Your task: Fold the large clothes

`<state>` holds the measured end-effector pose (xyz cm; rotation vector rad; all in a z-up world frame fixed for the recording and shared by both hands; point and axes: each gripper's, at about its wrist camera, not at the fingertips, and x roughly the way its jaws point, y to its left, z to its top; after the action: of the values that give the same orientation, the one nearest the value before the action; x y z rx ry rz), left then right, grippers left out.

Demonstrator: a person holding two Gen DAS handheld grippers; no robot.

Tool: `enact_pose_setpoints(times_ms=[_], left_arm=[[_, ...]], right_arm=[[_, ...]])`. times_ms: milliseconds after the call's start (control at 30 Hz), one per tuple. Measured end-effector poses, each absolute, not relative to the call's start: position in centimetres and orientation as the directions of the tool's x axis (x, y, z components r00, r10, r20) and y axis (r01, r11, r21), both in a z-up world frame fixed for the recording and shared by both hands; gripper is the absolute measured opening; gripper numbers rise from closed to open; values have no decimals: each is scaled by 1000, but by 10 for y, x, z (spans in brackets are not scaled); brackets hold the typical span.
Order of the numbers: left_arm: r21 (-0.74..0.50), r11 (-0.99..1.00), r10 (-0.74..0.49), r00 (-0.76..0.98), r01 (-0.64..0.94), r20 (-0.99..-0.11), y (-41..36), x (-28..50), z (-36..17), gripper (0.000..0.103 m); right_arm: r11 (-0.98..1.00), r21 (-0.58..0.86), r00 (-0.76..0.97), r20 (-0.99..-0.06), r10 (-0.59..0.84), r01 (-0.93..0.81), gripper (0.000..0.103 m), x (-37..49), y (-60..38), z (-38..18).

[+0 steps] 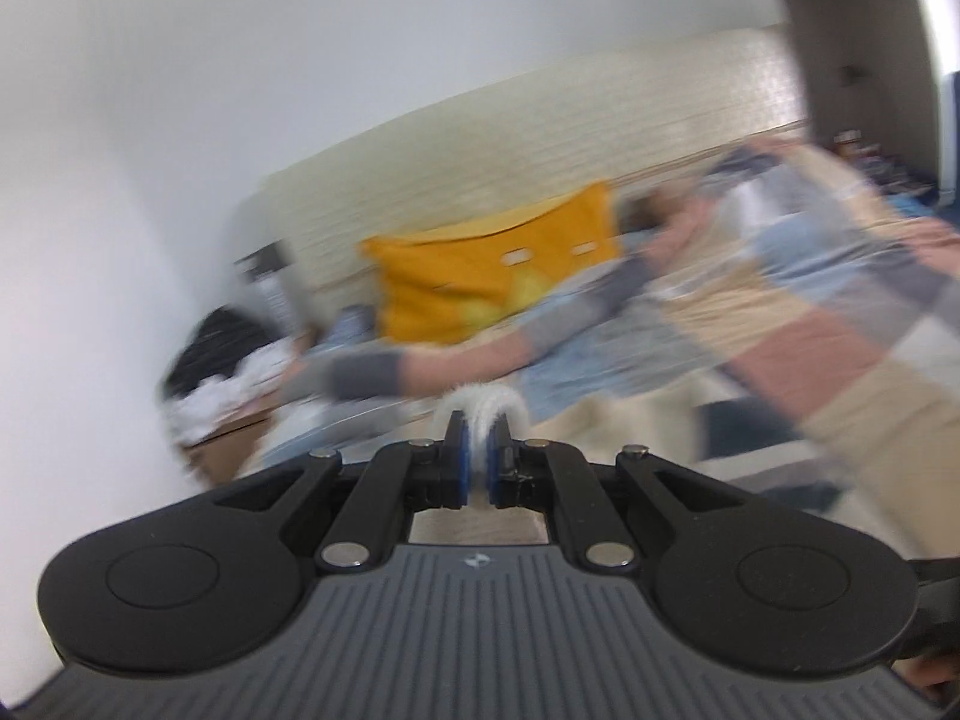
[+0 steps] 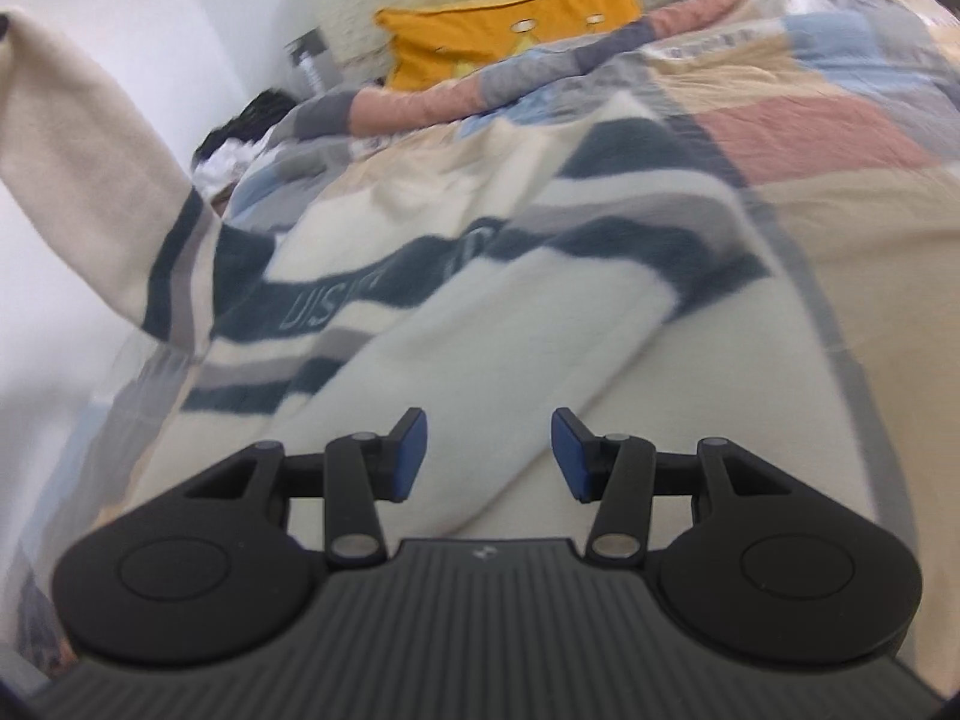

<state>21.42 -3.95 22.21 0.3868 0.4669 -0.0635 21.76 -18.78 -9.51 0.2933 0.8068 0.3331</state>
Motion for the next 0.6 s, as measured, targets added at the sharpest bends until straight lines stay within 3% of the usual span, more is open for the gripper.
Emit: enact_pose_setpoints(times_ms=[200,600], left_arm=[[261,902,-174,844,343,-507,-140,205,183,7],[-174,848,-468,553,501,-689,-206,236,-22,7]], right_arm=[[895,432,678,-627,384,-108,50,209,-223,-89],[876,471,689,-669,278,104,50,209,-291,-96]])
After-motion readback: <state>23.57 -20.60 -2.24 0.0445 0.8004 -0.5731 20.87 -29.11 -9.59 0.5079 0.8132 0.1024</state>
